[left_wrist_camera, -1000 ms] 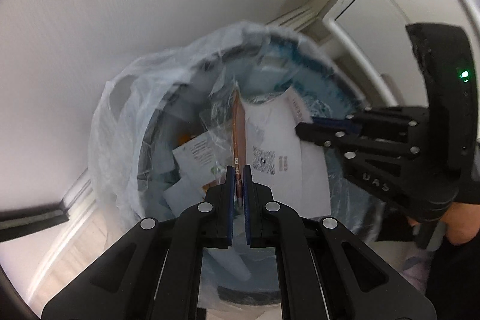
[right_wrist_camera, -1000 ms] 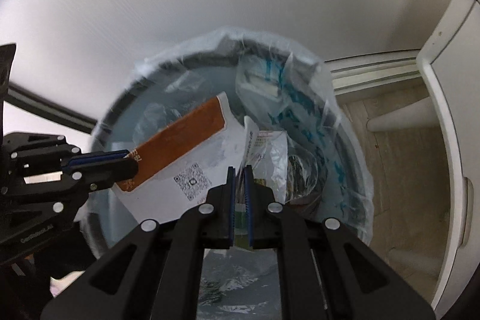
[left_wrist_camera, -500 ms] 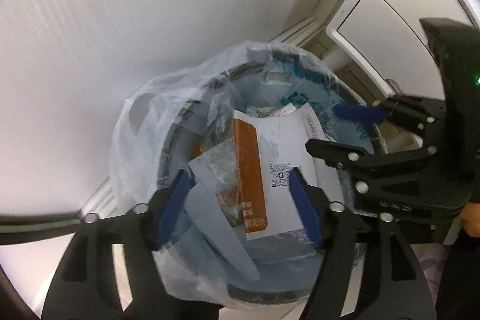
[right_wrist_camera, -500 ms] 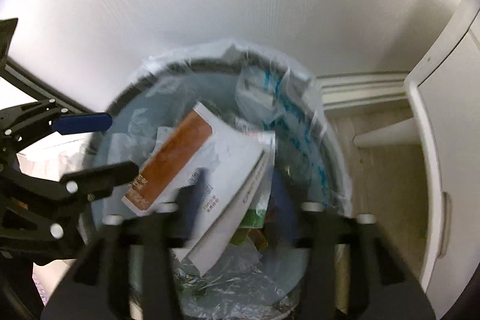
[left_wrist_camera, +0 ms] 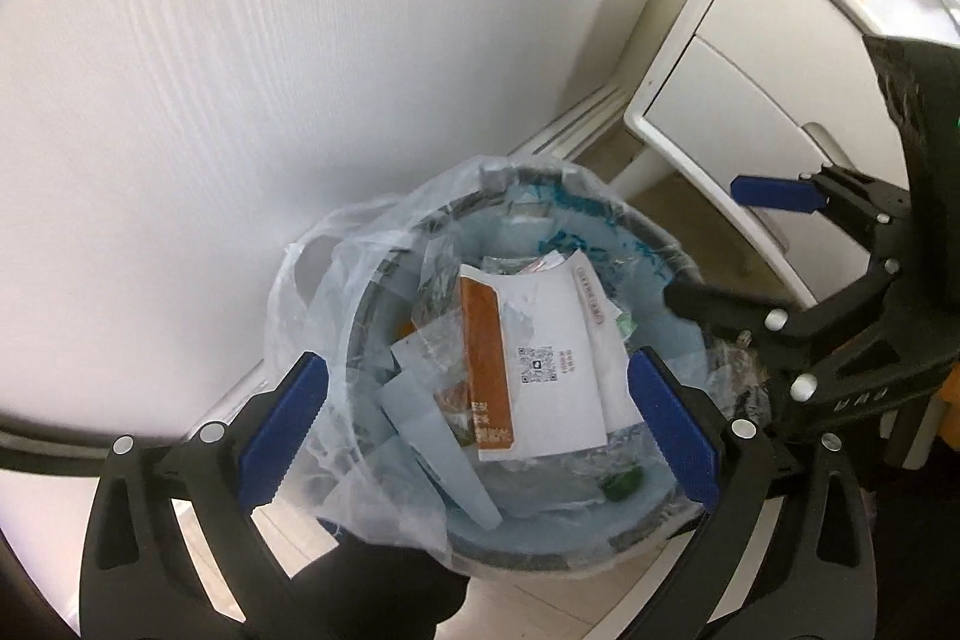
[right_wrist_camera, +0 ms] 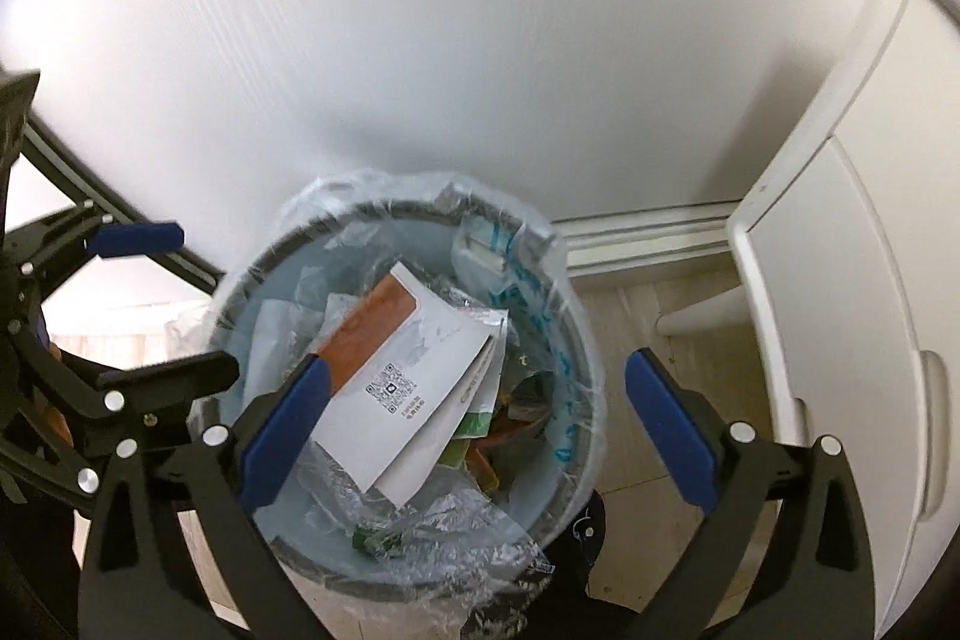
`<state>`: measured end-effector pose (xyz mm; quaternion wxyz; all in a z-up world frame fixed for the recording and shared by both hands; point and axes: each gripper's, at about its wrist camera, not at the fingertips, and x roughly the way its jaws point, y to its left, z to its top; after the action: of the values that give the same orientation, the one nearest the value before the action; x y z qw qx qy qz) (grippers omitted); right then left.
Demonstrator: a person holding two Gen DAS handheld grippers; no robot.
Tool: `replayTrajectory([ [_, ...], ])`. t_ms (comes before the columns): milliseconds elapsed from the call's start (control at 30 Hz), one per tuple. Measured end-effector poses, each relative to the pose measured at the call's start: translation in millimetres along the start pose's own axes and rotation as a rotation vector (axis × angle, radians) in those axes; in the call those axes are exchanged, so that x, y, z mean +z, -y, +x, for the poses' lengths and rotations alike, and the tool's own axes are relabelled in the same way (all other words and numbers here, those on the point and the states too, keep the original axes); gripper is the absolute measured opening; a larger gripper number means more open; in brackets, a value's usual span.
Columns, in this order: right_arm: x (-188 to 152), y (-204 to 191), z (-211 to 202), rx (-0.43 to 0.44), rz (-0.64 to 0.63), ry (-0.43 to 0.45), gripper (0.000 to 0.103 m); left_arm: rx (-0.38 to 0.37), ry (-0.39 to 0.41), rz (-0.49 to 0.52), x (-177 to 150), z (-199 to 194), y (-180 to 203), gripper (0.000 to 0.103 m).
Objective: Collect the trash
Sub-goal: 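Move both tools back toward the nightstand and the crumpled tissue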
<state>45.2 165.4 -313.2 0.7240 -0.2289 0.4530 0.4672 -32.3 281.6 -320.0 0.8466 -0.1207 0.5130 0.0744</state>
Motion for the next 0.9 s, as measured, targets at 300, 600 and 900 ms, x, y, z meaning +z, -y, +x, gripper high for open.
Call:
replayTrajectory([
  [300, 3, 22, -77, -0.016, 0.126, 0.148, 0.096, 0.001, 0.113, 0.01, 7, -68, 26, 0.097],
  [600, -16, 74, -183, -0.058, 0.295, 0.341, 0.096, -0.064, 0.228, 0.123, 41, -125, 87, 0.097],
  [900, -41, 135, -248, -0.199, 0.358, 0.419, 0.096, -0.152, 0.29, 0.215, 79, -150, 155, 0.097],
])
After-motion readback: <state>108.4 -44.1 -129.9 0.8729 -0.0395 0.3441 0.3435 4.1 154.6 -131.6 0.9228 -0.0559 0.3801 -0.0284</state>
